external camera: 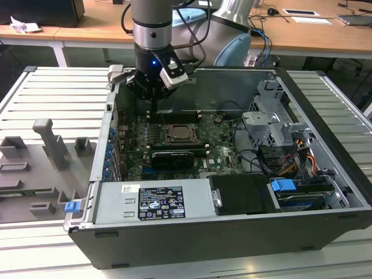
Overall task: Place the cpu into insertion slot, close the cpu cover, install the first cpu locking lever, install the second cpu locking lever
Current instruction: 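Install the first cpu locking lever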
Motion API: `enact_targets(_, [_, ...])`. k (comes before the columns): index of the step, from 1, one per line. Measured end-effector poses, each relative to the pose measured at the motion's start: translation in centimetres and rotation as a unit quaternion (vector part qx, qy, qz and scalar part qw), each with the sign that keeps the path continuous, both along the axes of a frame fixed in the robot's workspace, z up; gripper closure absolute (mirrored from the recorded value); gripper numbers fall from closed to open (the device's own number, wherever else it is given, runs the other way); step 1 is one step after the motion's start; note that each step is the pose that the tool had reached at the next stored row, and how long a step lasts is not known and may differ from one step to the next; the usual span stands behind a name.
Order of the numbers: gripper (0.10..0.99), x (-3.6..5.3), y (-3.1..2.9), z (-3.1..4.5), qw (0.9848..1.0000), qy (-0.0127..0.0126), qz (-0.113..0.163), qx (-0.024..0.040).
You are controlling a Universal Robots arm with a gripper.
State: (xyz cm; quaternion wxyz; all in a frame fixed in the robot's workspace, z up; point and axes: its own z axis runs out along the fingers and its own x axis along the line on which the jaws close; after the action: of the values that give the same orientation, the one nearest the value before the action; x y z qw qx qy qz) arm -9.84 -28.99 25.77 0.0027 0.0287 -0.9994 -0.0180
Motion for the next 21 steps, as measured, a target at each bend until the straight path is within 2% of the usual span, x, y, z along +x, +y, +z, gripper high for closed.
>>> enact_targets(10, [0.980, 1.13, 0.00, -0.01, 1.0000, 0.0000, 0.000, 0.0000])
enact_targets(21, [0.980, 1.58, 0.00, -0.02, 1.0000, 0.0000, 0.000, 0.0000])
